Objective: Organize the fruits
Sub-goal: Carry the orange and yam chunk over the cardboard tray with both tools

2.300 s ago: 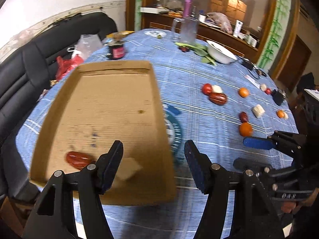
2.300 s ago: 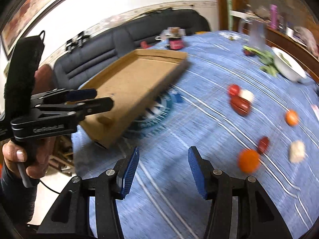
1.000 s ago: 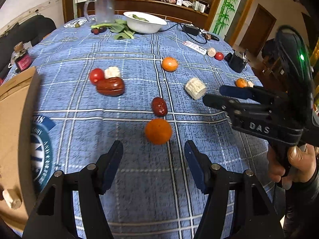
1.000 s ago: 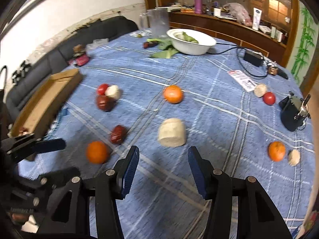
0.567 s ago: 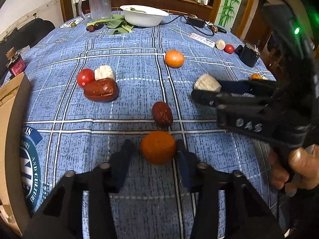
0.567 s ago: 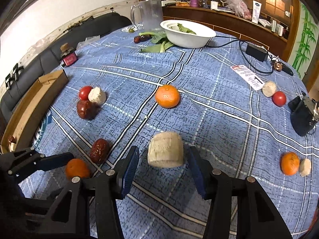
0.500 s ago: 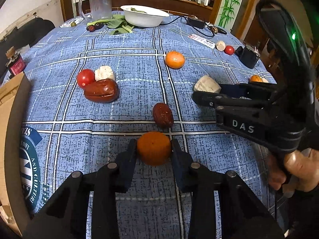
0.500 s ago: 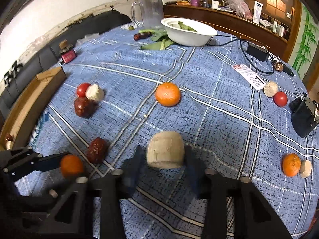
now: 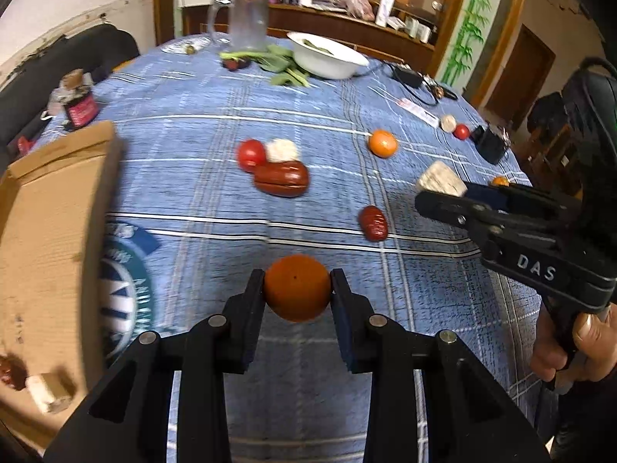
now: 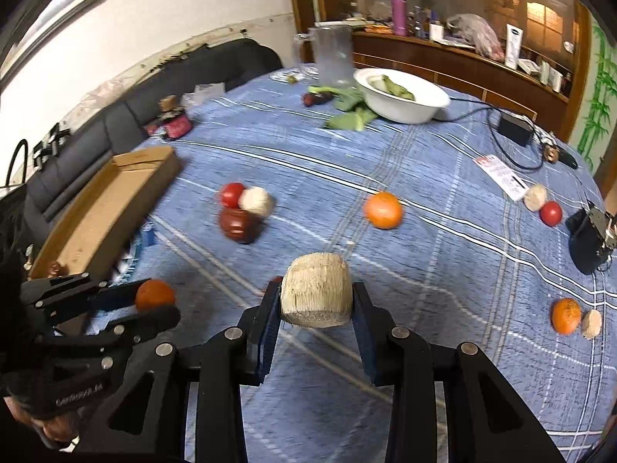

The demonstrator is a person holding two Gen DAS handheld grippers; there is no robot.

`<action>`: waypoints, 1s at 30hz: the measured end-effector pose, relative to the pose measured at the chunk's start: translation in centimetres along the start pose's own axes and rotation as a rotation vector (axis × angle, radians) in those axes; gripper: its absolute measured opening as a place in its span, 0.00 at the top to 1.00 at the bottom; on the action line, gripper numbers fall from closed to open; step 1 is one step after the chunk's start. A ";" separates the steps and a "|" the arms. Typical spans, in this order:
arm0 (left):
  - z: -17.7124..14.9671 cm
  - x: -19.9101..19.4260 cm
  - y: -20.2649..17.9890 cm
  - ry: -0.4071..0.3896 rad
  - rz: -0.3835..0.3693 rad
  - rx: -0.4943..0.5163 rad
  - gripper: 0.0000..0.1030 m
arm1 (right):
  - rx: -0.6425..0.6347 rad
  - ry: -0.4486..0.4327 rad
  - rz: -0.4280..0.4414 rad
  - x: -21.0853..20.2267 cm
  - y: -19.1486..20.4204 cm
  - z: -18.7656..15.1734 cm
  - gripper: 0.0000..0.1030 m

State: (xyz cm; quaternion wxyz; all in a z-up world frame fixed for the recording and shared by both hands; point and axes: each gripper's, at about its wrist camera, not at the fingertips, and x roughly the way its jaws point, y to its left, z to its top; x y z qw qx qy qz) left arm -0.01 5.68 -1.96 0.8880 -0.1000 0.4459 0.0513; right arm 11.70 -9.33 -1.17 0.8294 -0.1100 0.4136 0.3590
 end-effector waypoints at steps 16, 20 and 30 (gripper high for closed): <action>-1.9 -5.7 8.0 -0.087 0.121 -0.112 0.70 | -0.106 -0.010 0.143 -0.2 9.2 0.6 0.65; -2.4 -6.6 9.2 -0.100 0.162 -0.120 0.70 | -0.130 -0.009 0.162 -0.1 11.1 0.6 0.65; -3.7 -8.3 13.1 -0.116 0.213 -0.174 0.70 | -0.181 0.004 0.230 0.5 15.7 0.8 0.65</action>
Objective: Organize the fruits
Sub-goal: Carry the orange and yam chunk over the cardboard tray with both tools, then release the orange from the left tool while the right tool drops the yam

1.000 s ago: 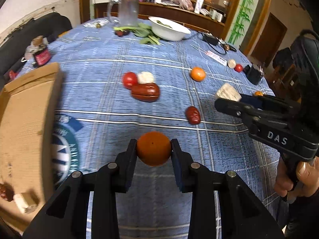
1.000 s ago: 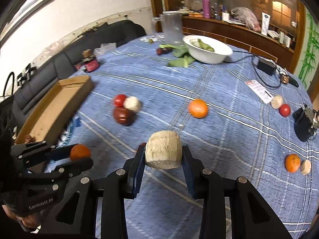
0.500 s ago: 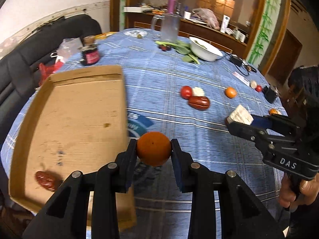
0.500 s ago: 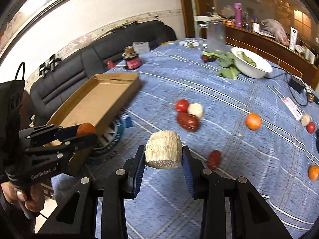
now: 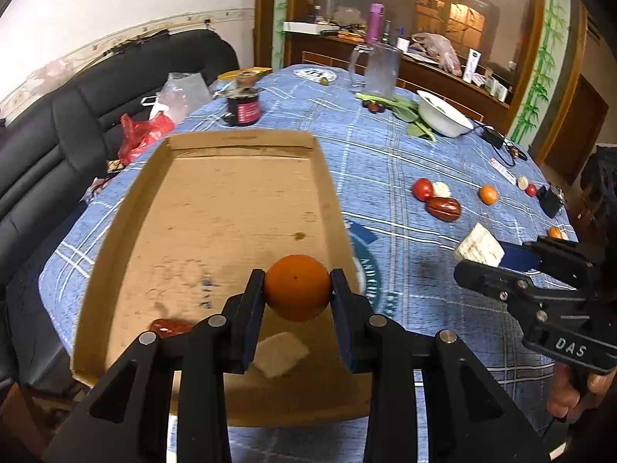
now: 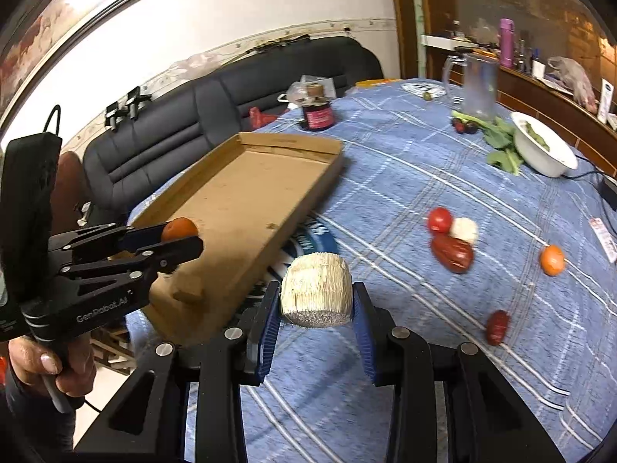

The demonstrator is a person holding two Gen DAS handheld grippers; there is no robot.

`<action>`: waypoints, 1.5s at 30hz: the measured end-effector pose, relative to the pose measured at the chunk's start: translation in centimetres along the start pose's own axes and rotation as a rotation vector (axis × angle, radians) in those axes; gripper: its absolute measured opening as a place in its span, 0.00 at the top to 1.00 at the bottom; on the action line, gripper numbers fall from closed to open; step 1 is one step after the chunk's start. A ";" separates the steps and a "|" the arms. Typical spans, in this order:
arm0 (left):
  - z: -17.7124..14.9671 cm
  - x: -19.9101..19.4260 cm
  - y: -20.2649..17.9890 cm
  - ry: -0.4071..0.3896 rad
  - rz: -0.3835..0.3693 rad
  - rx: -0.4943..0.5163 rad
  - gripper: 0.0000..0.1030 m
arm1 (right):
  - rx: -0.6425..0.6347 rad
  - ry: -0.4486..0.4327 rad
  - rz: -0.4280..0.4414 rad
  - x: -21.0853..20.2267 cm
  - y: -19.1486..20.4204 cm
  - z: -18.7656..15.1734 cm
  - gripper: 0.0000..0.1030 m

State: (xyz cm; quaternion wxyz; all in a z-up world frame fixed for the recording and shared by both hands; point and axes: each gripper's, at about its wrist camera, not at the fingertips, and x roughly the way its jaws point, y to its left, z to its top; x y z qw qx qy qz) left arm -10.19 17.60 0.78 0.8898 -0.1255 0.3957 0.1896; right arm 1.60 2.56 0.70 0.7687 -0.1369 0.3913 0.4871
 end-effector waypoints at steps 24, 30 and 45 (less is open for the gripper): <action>0.7 3.1 8.6 0.046 0.097 -0.173 0.70 | -0.104 0.094 0.098 9.2 8.2 3.0 0.65; 0.4 4.5 9.3 0.082 0.102 -0.181 0.70 | -0.125 0.130 0.098 11.3 8.9 3.0 0.65; 0.0 4.0 9.5 0.089 0.106 -0.208 0.55 | -0.170 0.126 0.065 10.8 9.3 2.6 0.58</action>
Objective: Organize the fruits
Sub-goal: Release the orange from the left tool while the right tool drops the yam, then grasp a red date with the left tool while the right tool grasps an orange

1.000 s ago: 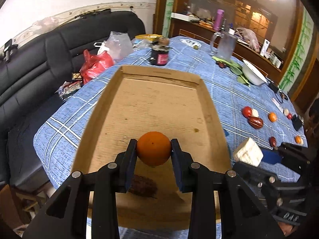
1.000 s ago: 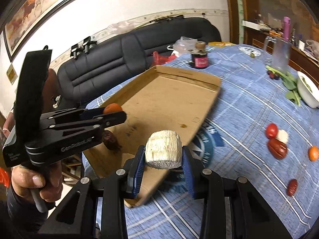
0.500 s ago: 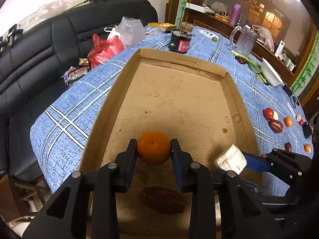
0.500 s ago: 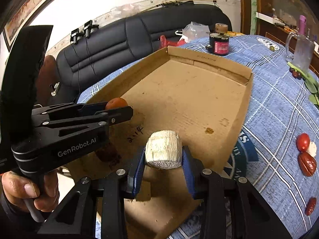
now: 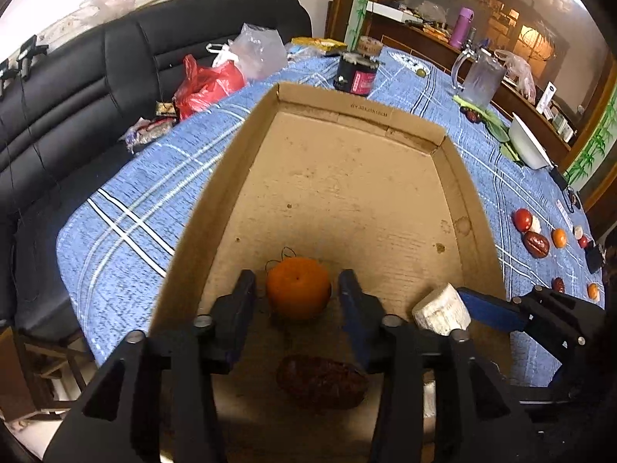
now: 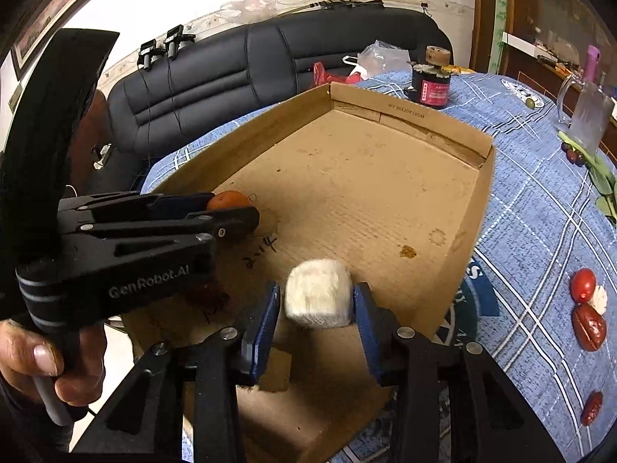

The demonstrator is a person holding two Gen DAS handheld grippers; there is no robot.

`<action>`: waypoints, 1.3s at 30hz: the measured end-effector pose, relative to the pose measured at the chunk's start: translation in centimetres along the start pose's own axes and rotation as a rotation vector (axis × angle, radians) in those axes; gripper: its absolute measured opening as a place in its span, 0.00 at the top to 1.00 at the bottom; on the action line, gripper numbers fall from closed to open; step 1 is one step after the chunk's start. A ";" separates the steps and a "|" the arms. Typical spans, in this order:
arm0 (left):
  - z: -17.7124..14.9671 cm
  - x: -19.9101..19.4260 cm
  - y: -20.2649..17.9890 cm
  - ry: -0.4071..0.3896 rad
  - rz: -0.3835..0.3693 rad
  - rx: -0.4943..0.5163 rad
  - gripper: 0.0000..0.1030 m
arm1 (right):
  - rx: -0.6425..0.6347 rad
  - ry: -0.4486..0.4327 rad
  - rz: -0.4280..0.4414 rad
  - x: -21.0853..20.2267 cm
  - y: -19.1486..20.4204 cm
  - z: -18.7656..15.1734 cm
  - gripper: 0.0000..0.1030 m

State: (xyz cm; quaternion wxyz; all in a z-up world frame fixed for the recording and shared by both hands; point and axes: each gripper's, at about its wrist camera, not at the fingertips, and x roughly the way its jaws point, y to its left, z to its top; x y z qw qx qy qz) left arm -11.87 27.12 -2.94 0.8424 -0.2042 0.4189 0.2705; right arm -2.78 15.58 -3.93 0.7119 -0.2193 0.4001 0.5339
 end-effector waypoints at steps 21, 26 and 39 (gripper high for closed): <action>-0.1 -3.9 -6.3 -0.066 -0.049 0.106 0.54 | 0.176 -0.110 -0.035 -8.2 -6.6 -4.2 0.57; -0.3 -4.0 -8.1 -0.059 -0.068 0.130 0.54 | 0.215 -0.113 -0.067 -9.4 -8.8 -5.8 0.57; -1.3 -3.9 -13.8 -0.043 -0.142 0.210 0.41 | 0.344 -0.115 -0.158 -11.8 -15.3 -10.2 0.56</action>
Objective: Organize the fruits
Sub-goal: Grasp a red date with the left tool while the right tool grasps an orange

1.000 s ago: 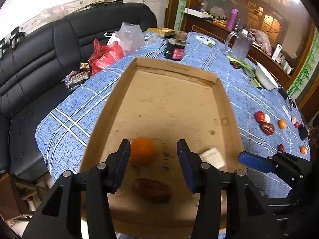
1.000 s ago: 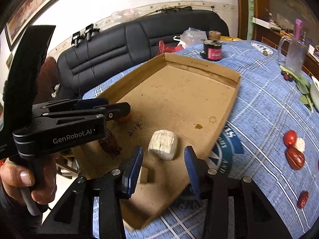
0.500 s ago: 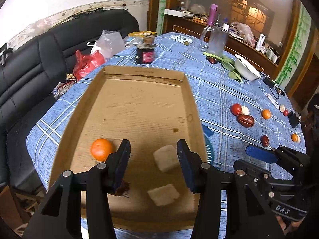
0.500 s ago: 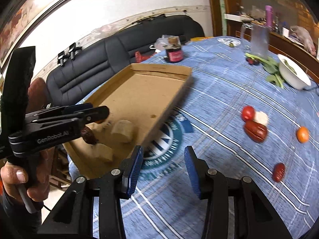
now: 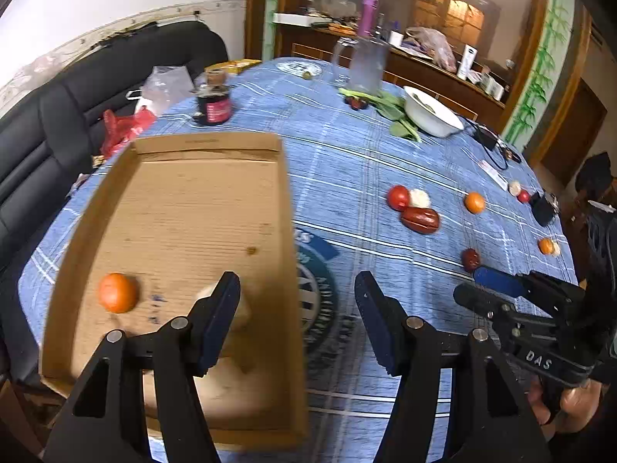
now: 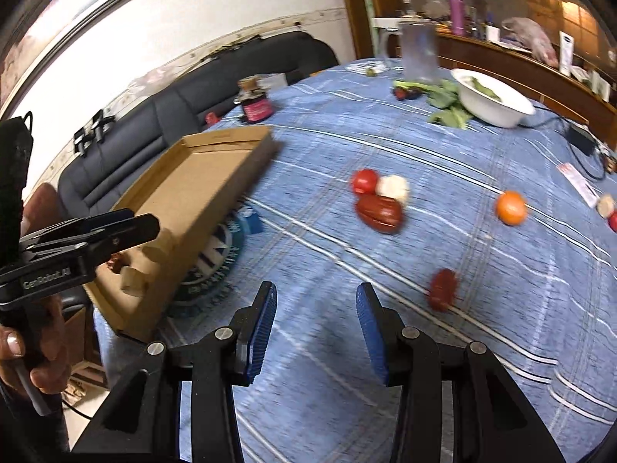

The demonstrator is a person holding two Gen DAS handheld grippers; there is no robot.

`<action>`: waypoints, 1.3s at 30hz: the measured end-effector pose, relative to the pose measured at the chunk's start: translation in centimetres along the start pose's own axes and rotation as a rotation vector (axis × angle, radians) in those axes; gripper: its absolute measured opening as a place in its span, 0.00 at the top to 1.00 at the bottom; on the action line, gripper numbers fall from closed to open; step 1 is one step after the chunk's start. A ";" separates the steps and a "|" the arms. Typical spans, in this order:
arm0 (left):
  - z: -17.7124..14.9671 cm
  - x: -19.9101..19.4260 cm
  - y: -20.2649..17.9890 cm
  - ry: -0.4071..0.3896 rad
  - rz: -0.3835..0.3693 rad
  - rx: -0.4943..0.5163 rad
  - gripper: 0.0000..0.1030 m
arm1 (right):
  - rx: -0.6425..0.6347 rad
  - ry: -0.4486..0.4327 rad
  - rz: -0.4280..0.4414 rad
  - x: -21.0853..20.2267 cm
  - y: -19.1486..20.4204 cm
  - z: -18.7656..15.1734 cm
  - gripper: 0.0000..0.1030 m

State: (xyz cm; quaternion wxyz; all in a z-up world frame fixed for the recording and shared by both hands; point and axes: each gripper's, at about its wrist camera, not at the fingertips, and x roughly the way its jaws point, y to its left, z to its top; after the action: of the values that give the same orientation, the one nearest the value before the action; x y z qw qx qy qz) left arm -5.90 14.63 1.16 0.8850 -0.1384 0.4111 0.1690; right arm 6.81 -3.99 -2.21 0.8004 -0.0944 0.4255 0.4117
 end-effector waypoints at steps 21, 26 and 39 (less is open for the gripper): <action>2.0 6.5 -9.3 0.132 -0.171 0.074 0.41 | 0.122 -0.010 -0.174 -0.4 -11.2 2.0 0.52; 3.1 8.4 -10.3 0.144 -0.168 0.074 0.41 | 0.102 -0.009 -0.185 0.8 -11.7 3.6 0.52; 4.3 12.5 -11.6 0.190 -0.158 0.091 0.41 | 0.115 0.012 -0.233 4.3 -14.0 5.7 0.44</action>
State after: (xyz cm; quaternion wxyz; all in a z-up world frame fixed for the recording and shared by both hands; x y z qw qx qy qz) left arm 9.41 8.09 -4.65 0.8580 -0.1457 0.4881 0.0659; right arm 21.89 -7.59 -4.73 0.8443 -0.0996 0.4391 0.2905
